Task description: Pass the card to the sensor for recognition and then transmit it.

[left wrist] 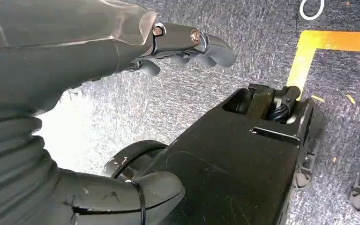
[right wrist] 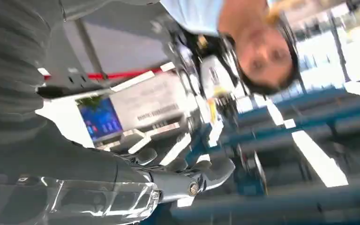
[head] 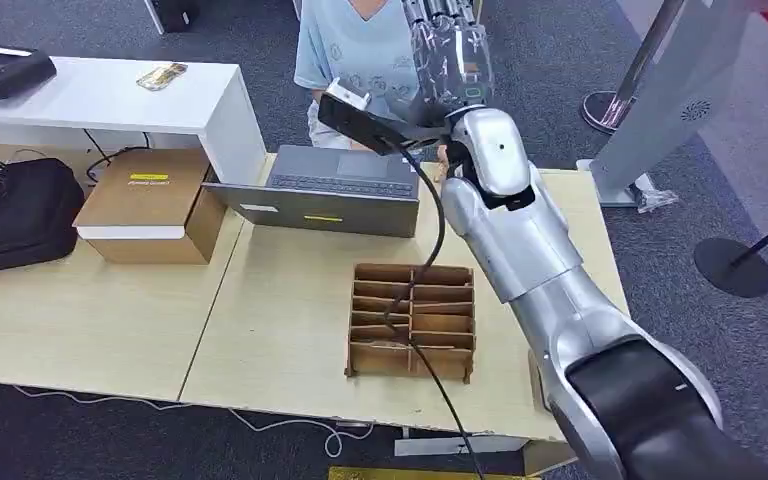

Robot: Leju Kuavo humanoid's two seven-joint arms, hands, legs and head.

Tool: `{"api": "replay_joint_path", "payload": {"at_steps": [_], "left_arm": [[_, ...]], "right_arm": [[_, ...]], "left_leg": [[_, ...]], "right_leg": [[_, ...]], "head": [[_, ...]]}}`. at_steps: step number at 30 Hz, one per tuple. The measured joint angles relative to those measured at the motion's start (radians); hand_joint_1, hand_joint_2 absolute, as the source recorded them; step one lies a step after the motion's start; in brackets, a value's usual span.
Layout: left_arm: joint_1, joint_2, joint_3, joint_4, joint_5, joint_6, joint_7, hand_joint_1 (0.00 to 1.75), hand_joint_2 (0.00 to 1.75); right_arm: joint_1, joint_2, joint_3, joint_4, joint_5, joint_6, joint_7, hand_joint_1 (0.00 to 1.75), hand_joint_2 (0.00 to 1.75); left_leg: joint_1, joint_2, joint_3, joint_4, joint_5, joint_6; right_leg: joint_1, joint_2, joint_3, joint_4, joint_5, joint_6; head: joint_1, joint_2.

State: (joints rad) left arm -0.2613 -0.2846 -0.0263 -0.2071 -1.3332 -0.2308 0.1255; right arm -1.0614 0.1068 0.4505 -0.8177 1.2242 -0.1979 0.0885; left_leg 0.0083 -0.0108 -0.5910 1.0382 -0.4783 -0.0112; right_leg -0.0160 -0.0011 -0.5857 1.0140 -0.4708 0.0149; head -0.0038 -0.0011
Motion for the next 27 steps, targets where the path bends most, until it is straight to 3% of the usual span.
{"api": "replay_joint_path", "payload": {"at_steps": [9, 23, 24, 27], "left_arm": [[-0.003, -0.001, 0.0, 0.0, 0.018, -0.008, 0.002, 0.0, 1.75], [-0.008, -0.003, -0.019, 0.0, 0.018, -0.011, 0.0, 0.0, 1.75], [-0.008, -0.003, -0.02, 0.0, 0.017, -0.011, 0.0, 0.0, 0.0], [-0.009, -0.003, -0.023, 0.0, 0.017, -0.011, 0.0, 0.0, 0.0]], "right_arm": [[-0.125, 0.031, -0.002, 0.255, -0.027, 0.119, 0.042, 0.0, 1.75], [-0.174, 0.029, -0.042, 0.409, -0.047, 0.101, 0.075, 0.0, 1.75], [-0.175, 0.029, -0.044, 0.412, -0.047, 0.098, 0.079, 0.0, 1.75], [-0.178, 0.029, -0.052, 0.421, -0.047, 0.095, 0.085, 0.0, 1.75]], "left_leg": [[0.0, 0.0, 0.0, 0.001, 0.0, 0.0], [0.0, 0.0, 0.0, 0.001, 0.0, 0.0], [0.0, 0.0, 0.0, 0.001, 0.0, 0.0], [0.0, 0.0, 0.0, 0.001, 0.0, 0.0]], "right_leg": [[0.0, 0.0, 0.0, 0.0, 0.0, 0.0], [0.0, 0.0, 0.0, 0.0, 0.0, 0.0], [0.0, 0.0, 0.0, 0.0, 0.0, 0.0], [0.0, 0.0, 0.0, 0.0, 0.0, 0.0]], "head": [[0.0, 0.0], [0.0, 0.0], [0.0, 0.0], [0.0, 0.0]]}}
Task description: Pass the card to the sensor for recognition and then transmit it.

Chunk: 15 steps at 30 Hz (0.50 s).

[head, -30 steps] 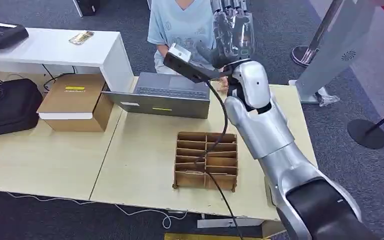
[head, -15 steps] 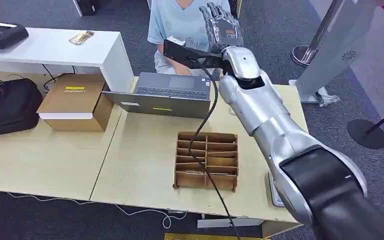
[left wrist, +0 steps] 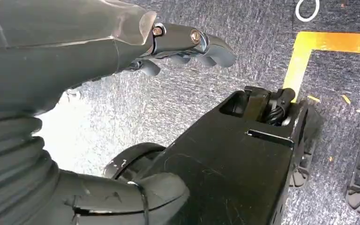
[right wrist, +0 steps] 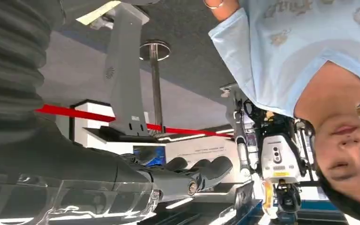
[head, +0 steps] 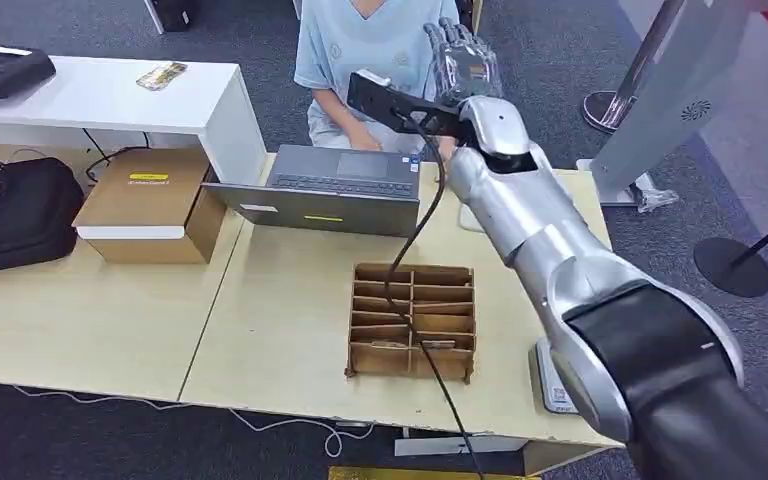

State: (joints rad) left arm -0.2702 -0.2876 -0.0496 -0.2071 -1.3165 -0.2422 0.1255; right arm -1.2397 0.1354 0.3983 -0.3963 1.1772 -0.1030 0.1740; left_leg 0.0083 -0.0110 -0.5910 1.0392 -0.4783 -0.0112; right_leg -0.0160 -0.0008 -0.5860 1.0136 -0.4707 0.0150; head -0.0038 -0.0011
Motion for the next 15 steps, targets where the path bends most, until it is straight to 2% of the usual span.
{"api": "replay_joint_path", "payload": {"at_steps": [15], "left_arm": [[-0.003, 0.0, -0.018, 0.0, -0.003, -0.003, 0.0, 0.0, 0.0]], "right_arm": [[-0.005, -0.006, -0.005, 0.037, 0.004, 0.031, 0.026, 0.0, 1.75]], "left_leg": [[0.0, 0.0, 0.0, 0.0, 0.0, 0.0]], "right_leg": [[0.0, 0.0, 0.0, 0.0, 0.0, 0.0]], "head": [[0.0, 0.0]]}}
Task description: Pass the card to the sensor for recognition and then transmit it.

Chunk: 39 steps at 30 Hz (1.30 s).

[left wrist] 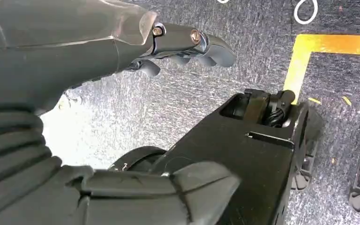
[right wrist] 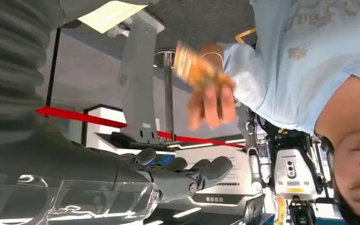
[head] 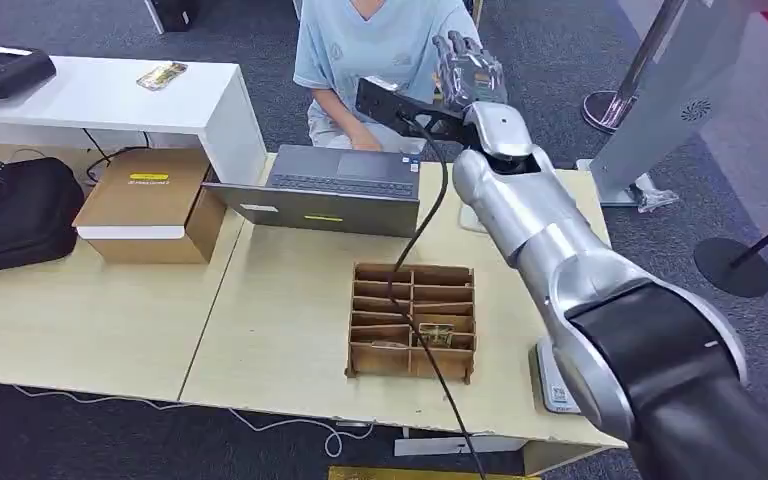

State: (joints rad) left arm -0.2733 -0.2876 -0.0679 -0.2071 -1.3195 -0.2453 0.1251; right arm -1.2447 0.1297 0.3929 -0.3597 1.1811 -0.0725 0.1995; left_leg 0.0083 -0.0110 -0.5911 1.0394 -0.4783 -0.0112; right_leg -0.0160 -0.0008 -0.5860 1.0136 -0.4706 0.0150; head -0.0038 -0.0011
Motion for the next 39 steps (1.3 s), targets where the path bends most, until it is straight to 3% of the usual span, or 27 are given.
{"api": "replay_joint_path", "payload": {"at_steps": [38, 39], "left_arm": [[-0.006, -0.002, -0.032, 0.0, -0.008, -0.006, -0.002, 0.0, 0.0], [-0.006, -0.002, -0.032, 0.0, -0.008, -0.006, -0.002, 0.0, 0.0]], "right_arm": [[0.0, -0.01, -0.008, 0.005, 0.015, -0.012, -0.025, 0.0, 1.75], [0.0, -0.01, -0.008, 0.005, 0.015, -0.012, -0.025, 0.09, 1.75]], "left_leg": [[0.0, 0.0, 0.0, 0.0, 0.0, 0.0], [0.0, 0.0, 0.0, 0.0, 0.0, 0.0]], "right_leg": [[0.0, 0.0, 0.0, 0.0, 0.0, 0.0], [0.0, 0.0, 0.0, 0.0, 0.0, 0.0]], "head": [[0.0, 0.0], [0.0, 0.0]]}}
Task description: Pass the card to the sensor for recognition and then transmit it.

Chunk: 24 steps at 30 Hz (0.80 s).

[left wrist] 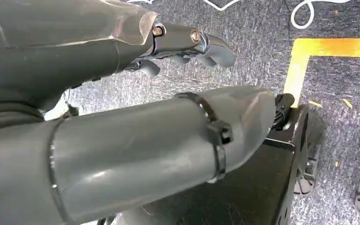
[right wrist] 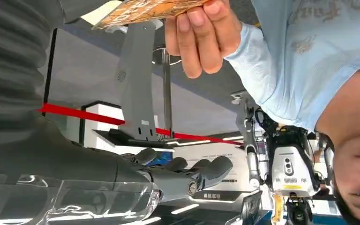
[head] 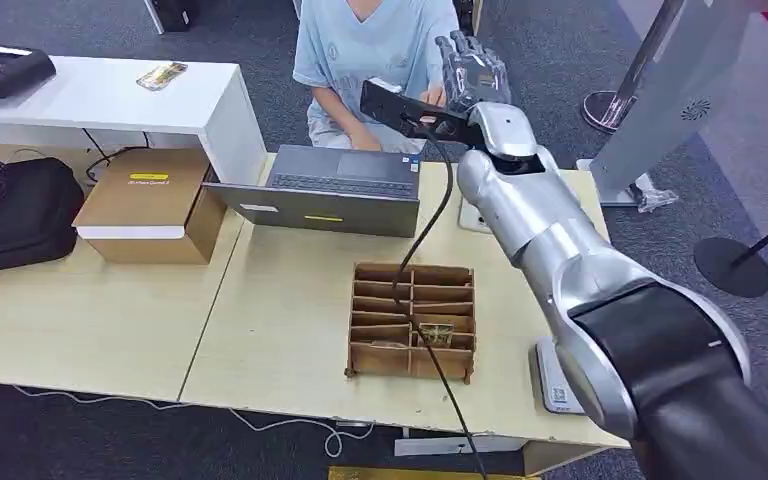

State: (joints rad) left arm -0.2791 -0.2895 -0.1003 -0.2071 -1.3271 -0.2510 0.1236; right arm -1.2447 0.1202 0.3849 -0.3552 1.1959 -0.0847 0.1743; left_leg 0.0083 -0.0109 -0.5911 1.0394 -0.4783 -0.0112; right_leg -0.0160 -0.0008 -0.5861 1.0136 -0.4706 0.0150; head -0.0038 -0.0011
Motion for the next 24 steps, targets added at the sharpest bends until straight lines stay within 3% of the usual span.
{"api": "replay_joint_path", "payload": {"at_steps": [1, 2, 3, 4, 5, 24], "left_arm": [[0.0, 0.0, 0.0, 0.0, 0.0, 0.0, 0.0, 0.0, 0.0], [0.0, 0.0, 0.0, 0.0, 0.0, 0.0, 0.0, 0.0, 0.0], [0.0, 0.0, -0.001, 0.0, 0.0, 0.0, 0.0, 0.0, 0.0], [0.0, 0.0, -0.001, 0.0, 0.0, 0.0, 0.0, 0.0, 0.0], [0.0, 0.0, -0.001, 0.0, 0.0, -0.001, 0.0, 0.0, 0.0], [-0.002, 0.0, -0.014, 0.0, -0.011, -0.009, -0.006, 0.0, 0.0]], "right_arm": [[0.0, 0.0, 0.0, 0.0, 0.0, 0.0, -0.001, 0.51, 1.75], [0.0, 0.0, 0.0, 0.0, 0.0, 0.0, -0.001, 0.51, 1.75], [0.0, 0.0, 0.0, 0.0, 0.0, 0.0, -0.002, 1.38, 1.75], [0.0, 0.0, 0.0, 0.0, 0.0, 0.0, -0.002, 1.64, 1.75], [0.0, 0.0, 0.0, 0.0, 0.0, 0.0, -0.002, 1.75, 1.75], [0.0, 0.0, -0.001, 0.0, -0.001, -0.019, -0.022, 1.75, 1.75]], "left_leg": [[0.0, 0.0, 0.0, 0.0, 0.0, 0.0], [0.0, 0.0, 0.0, 0.0, 0.0, 0.0], [0.0, 0.0, 0.0, 0.0, 0.0, 0.0], [0.0, 0.0, 0.0, 0.0, 0.0, 0.0], [0.0, 0.0, 0.0, 0.0, 0.0, 0.0], [0.0, 0.0, 0.0, 0.0, 0.0, 0.0]], "right_leg": [[0.0, 0.0, 0.0, 0.0, 0.0, 0.0], [0.0, 0.0, 0.0, 0.0, 0.0, 0.0], [0.0, 0.0, 0.0, 0.0, 0.0, 0.0], [0.0, 0.0, 0.0, 0.0, 0.0, 0.0], [0.0, 0.0, 0.0, 0.0, 0.0, 0.0], [0.0, 0.0, 0.0, 0.0, 0.0, 0.0]], "head": [[0.0, 0.0], [0.0, 0.0], [0.0, 0.0], [0.0, 0.0], [0.0, 0.0], [0.0, 0.0]]}}
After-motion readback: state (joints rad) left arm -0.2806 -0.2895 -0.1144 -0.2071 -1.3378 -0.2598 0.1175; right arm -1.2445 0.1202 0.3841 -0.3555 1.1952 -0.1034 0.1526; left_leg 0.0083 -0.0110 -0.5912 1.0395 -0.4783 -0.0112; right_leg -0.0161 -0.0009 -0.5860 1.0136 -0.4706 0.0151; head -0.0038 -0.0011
